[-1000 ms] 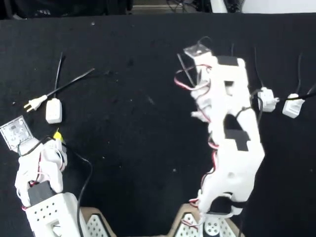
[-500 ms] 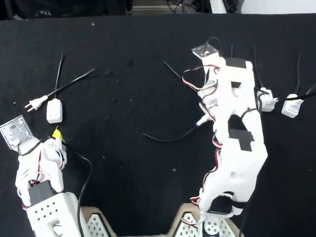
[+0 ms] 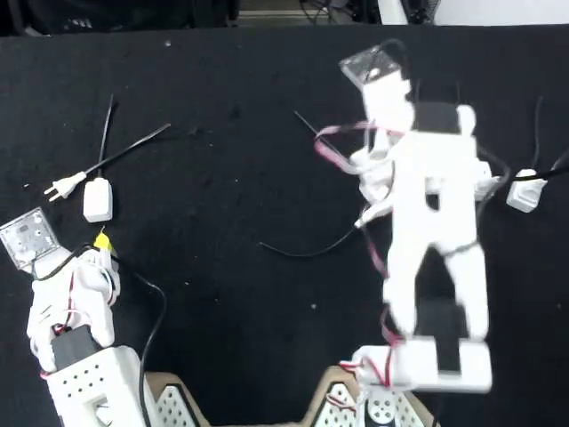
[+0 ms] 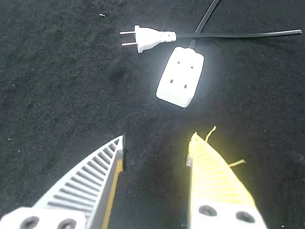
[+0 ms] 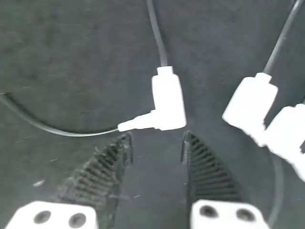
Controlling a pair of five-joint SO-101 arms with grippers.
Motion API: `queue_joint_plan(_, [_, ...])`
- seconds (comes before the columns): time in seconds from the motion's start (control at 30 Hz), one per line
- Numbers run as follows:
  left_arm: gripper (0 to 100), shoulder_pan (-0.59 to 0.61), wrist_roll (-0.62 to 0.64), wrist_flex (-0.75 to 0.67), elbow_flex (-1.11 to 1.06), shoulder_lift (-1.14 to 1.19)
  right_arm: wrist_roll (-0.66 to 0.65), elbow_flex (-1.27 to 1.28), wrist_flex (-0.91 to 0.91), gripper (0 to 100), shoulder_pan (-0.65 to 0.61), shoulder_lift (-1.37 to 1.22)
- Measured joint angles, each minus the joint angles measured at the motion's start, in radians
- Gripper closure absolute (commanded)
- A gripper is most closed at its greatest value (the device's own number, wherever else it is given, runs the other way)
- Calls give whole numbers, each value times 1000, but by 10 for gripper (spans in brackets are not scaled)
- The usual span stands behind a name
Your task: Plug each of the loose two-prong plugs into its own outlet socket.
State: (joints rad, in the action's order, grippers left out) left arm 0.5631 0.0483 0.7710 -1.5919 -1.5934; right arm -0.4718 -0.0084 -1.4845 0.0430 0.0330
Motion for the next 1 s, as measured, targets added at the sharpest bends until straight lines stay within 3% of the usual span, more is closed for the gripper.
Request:
queue_joint_plan(0.23, [780,0,-5,60,52,2,71,534,319,843,-282,384])
queue_joint_plan(0.4, [778,0,-61,97,115,2,107,844,549,843,-439,489])
queue_joint_plan(0.73, [779,0,-195,97,224,57,310,1171,942,841,-611,502])
queue_joint_plan(1.0, [776,0,-215,97,531,500,319,1229,988,843,-621,502])
